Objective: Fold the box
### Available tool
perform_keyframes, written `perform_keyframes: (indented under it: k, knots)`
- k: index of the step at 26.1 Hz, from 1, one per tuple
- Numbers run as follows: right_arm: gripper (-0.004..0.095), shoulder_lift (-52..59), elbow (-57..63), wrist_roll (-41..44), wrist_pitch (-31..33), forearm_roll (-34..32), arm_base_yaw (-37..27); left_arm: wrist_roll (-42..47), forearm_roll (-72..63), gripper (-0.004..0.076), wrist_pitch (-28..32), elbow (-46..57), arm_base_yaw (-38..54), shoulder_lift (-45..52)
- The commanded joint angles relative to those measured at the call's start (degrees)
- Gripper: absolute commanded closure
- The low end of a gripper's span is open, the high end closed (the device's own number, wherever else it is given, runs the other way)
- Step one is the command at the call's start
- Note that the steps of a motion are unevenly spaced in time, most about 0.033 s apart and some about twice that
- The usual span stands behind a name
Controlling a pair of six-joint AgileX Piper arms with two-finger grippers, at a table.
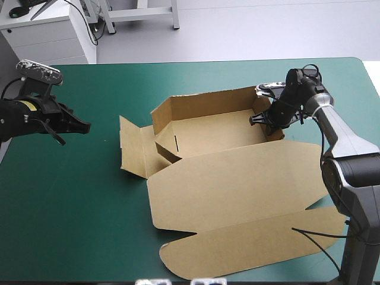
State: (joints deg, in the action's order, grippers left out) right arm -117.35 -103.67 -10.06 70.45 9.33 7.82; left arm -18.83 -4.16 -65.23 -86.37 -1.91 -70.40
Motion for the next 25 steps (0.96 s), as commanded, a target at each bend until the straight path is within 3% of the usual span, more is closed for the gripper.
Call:
perform_keyframes:
  k: [1, 13, 25]
  knots:
    - [0.0927, 7.43, -1.79, -0.61, 1.01, 2.02, 0.04, 0.11, -0.64, 0.0718, 3.31, -1.31, 0.08, 1.14]
    - [0.0927, 24.25, -1.79, -2.78, 1.01, -2.33, -0.49, 1.28, 0.7, 0.0718, 3.79, -1.31, 0.34, 1.14]
    - [0.0927, 35.55, 0.07, -7.05, 1.01, 6.78, -11.64, 6.12, 9.01, 0.0718, 5.08, -0.07, 1.54, 1.14]
